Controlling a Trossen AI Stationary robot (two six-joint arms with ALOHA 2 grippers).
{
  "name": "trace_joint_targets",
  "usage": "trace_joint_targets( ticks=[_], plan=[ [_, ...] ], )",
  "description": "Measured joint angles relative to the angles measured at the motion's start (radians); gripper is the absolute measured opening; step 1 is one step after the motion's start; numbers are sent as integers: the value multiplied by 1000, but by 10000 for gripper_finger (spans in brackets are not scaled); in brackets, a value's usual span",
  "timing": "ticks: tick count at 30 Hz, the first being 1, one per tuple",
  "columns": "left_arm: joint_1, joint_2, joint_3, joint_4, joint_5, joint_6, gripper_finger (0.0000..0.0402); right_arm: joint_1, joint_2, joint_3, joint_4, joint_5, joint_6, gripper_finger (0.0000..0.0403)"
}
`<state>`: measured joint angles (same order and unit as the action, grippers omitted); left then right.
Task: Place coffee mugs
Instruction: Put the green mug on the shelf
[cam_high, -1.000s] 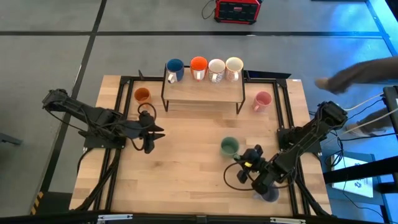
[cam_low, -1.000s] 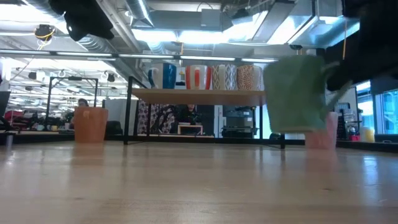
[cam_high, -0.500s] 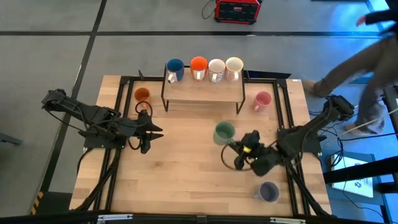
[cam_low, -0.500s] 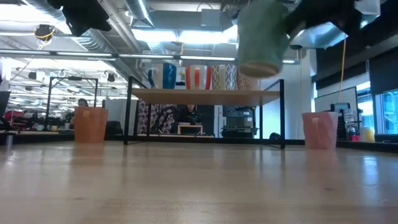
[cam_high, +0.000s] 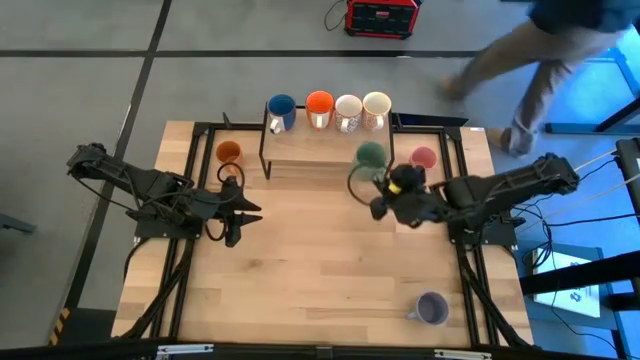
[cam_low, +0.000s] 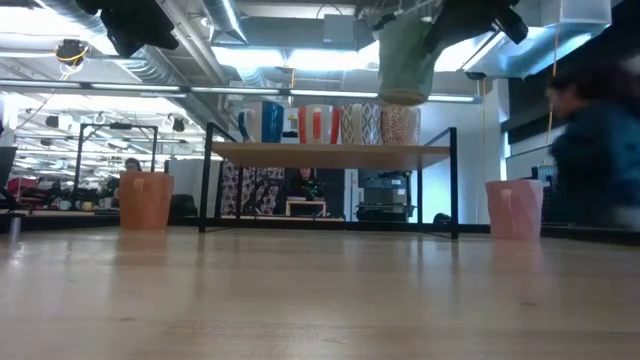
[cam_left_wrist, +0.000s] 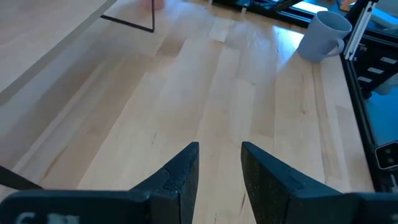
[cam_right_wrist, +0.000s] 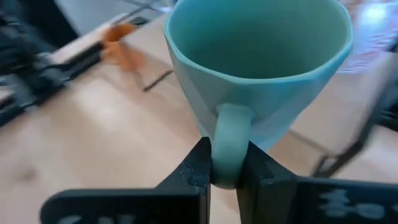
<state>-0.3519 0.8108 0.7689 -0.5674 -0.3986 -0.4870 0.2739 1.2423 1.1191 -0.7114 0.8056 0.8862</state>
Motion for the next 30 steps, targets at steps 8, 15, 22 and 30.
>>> trace_joint_targets(
  ticks=[8, 15, 22, 30],
  plan=[
    [0, 0, 0, 0, -7, 0, 114, -144, 16, 13, -75, -7, 61, 23],
    [0, 0, 0, 0, -8, 0, 114, -210, 62, 13, -78, -47, 47, 23],
    [0, 0, 0, 1, -8, -1, 114, -231, 105, 13, -77, -47, 50, 23],
    [0, 0, -1, 3, -10, -1, 114, -259, 137, 13, -76, -40, 57, 23]
  ],
)
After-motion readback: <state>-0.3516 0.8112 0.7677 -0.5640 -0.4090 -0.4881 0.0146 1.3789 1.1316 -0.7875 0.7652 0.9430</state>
